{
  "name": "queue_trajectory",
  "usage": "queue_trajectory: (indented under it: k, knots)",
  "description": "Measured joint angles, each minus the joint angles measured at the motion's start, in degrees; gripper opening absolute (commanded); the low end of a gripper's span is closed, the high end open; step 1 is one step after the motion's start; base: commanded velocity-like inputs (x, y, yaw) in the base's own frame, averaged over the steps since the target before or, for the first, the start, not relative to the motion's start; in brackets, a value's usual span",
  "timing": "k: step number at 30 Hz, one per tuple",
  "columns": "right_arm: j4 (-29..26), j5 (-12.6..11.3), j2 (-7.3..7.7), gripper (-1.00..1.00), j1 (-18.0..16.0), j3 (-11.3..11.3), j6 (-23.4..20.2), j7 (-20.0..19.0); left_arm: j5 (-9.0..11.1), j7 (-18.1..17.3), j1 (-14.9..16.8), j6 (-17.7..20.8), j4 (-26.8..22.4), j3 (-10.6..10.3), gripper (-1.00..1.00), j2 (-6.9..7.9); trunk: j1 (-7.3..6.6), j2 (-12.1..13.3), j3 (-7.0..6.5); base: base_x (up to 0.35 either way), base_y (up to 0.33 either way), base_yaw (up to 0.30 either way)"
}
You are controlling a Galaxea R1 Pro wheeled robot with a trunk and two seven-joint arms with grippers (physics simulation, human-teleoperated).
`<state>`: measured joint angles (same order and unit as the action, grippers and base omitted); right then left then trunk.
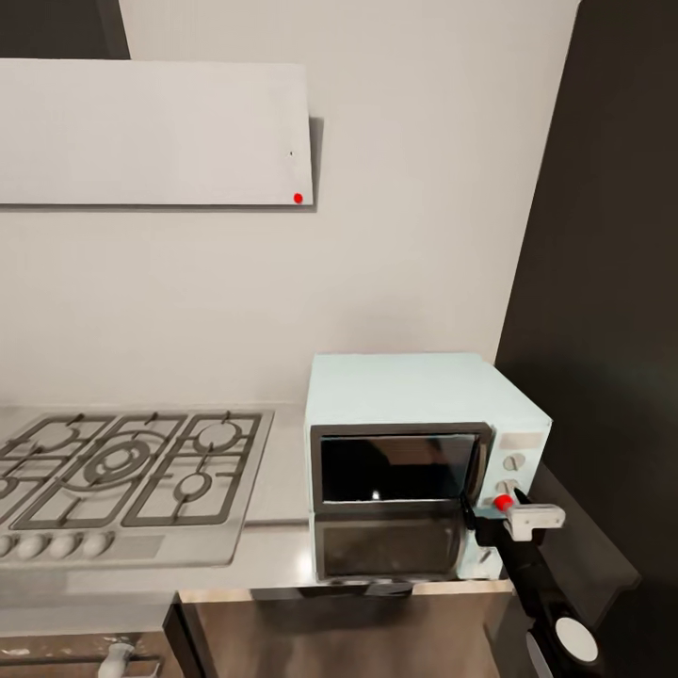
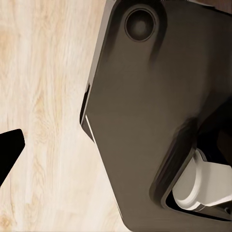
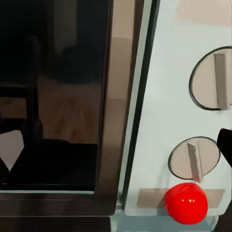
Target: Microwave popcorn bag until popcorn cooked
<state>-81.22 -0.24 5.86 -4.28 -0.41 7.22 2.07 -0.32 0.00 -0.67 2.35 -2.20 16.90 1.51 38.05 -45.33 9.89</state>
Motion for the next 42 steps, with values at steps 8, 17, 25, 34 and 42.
queue_trajectory:
  k: [8, 17, 25, 34, 42]
  knots:
    - [0.0, 0.0, 0.00, 1.00, 0.0, 0.0, -0.4, 0.0, 0.0, 0.0, 0.0, 0.0, 0.0, 0.0, 1.00, 0.09, 0.02, 0.0, 0.00, 0.065, 0.000, 0.000]
    - [0.0, 0.0, 0.00, 1.00, 0.0, 0.0, -0.4, 0.0, 0.0, 0.0, 0.0, 0.0, 0.0, 0.0, 1.00, 0.09, 0.02, 0.0, 0.00, 0.077, 0.000, 0.000]
    - [0.0, 0.0, 0.00, 1.00, 0.0, 0.0, -0.4, 0.0, 0.0, 0.0, 0.0, 0.0, 0.0, 0.1, 1.00, 0.09, 0.02, 0.0, 0.00, 0.001, 0.000, 0.000]
    - [0.0, 0.0, 0.00, 1.00, 0.0, -0.1, -0.3, 0.0, 0.0, 0.0, 0.0, 0.0, 0.0, 0.1, 1.00, 0.09, 0.02, 0.0, 0.00, 0.000, 0.000, 0.000]
    - [0.0, 0.0, 0.00, -1.00, 0.0, -0.2, 0.0, 0.0, 0.0, 0.0, 0.0, 0.0, 0.0, 0.1, 1.00, 0.09, 0.02, 0.0, 0.00, 0.000, 0.000, 0.000]
